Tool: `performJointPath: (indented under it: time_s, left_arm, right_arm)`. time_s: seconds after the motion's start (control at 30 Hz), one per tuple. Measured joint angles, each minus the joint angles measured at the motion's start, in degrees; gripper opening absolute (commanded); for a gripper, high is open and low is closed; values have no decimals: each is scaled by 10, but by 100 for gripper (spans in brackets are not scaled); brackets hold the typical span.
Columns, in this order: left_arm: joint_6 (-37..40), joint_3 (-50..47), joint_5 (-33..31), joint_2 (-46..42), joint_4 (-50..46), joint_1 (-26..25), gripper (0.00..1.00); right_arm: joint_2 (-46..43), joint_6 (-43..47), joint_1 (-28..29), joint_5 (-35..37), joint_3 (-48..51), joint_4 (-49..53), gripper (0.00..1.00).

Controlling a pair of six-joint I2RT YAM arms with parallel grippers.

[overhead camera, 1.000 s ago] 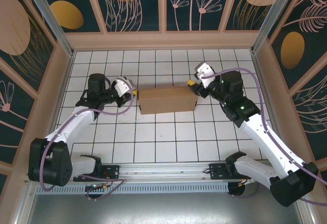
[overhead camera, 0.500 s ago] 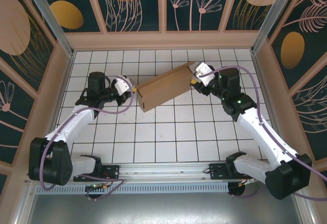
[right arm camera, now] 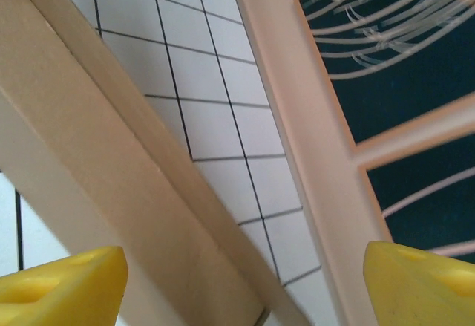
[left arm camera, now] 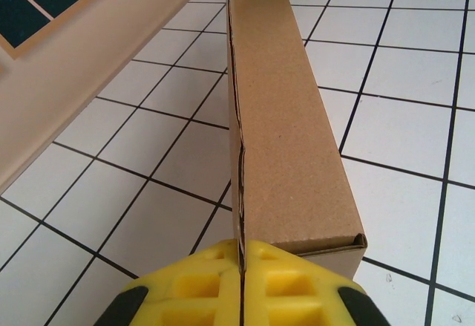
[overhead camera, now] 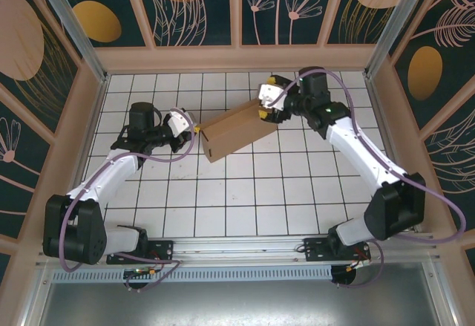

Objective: Fold the paper box

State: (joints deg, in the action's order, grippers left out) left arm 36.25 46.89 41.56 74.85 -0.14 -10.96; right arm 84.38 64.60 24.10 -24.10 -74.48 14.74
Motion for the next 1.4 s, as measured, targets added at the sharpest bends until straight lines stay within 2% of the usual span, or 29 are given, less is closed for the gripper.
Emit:
performJointPath:
  time_s: [0.23,0.43,0.57,0.93,1.13,1.3,1.4]
  left_arm:
    - [2,0,0,0,-1,0,6]
    - [2,0,0,0,0,0,3]
    - [-5,-5,-2,-1,13,0,0]
    - [-43,-18,-14,-1,45,0,0]
    - [-87,-33,-28,-1,80,3,0]
    - [-148,-50,-51,-1,128,7,0]
    - [-187,-56,-64,-1,149,7,5]
  right_arm:
    - [93,36,40,0,-52,32,80]
    - [143,35,56,16,-82,37,72]
    - [157,21,64,28,-97,37,60]
    - [172,-14,67,37,-108,37,36]
    - [181,-28,73,43,-116,38,19]
    - [189,-36,78,48,-126,41,17]
    - [196,-41,81,52,-137,46,17]
